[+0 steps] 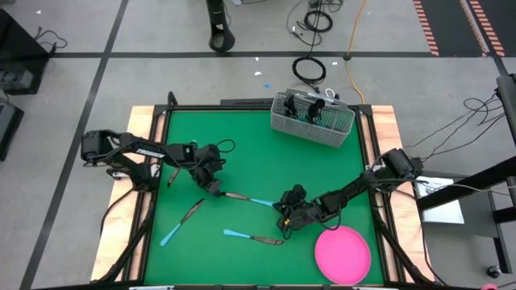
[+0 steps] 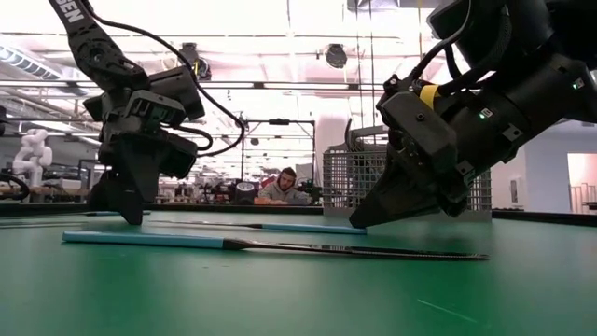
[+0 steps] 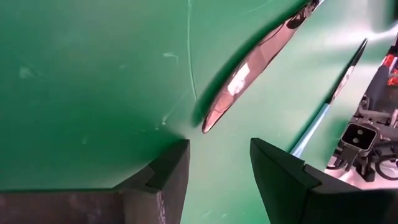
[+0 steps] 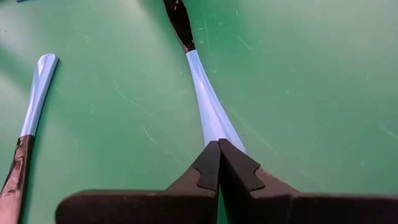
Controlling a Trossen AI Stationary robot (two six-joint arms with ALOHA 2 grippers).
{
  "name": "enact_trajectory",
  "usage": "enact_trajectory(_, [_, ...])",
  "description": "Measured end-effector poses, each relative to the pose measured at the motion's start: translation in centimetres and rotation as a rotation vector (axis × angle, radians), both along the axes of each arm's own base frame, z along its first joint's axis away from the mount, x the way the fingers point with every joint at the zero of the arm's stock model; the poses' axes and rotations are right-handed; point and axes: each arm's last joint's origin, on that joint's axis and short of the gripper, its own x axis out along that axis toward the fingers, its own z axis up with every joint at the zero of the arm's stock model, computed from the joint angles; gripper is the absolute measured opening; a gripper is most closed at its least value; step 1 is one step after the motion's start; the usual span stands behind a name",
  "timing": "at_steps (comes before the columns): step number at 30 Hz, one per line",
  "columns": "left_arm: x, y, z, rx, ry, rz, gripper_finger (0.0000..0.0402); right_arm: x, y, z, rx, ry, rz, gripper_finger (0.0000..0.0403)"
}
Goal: Sort silverware
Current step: Put the blue table knife into the silverware basket
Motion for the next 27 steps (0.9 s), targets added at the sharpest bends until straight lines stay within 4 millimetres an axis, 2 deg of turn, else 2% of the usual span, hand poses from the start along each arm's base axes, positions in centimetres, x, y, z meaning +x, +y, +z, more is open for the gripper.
enact_trajectory(7, [0.6,0.1,-0.5,-0.044,-0.023,-0.002,0.0175,0.0,0.0,0.0,-0.001,0.000,0.000,0.0000])
enact_trajectory(15, [1.0,0.1,-2.0,-0.107,0.026,0.003,0.0175,0.0,0.0,0.0,-0.001,0.000,0.000,0.0000])
enact_trajectory(27, [1.8,0.4,-0.7,-0.157,-0.019,0.018,0.0176,0.0,0.0,0.0,-0.006,0.004,0.002,0.0000])
